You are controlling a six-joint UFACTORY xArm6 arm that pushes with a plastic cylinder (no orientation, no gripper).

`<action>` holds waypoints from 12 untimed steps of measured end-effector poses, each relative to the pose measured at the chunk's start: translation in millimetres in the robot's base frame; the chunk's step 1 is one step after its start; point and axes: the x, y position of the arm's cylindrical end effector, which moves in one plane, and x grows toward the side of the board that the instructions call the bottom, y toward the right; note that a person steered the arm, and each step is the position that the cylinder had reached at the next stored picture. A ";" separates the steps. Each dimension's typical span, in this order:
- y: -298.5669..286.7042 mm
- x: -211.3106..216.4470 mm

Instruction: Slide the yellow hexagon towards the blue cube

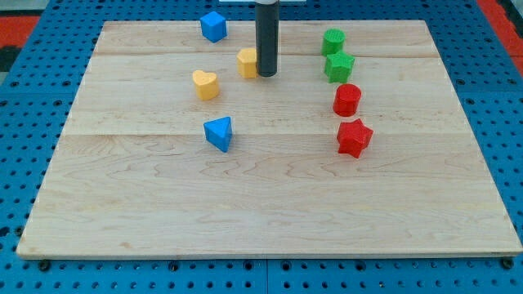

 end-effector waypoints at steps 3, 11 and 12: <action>2.0 -63.9; -180.6 -77.0; -186.9 -72.1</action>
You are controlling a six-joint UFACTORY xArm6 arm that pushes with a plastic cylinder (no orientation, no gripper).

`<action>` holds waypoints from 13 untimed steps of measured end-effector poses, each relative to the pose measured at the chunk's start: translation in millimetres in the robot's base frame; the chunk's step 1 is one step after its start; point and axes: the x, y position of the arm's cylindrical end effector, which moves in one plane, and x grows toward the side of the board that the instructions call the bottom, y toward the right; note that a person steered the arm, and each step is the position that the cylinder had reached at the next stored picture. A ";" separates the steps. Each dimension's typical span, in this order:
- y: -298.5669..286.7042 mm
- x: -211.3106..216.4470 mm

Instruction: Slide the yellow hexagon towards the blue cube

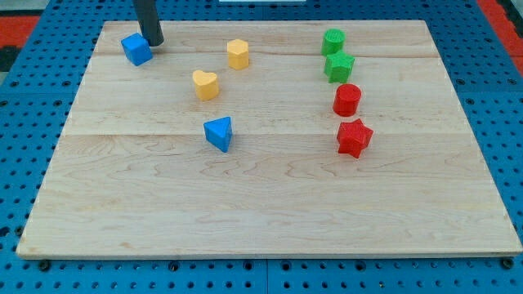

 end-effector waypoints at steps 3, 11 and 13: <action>-1.2 23.8; 123.3 -3.5; 74.7 16.4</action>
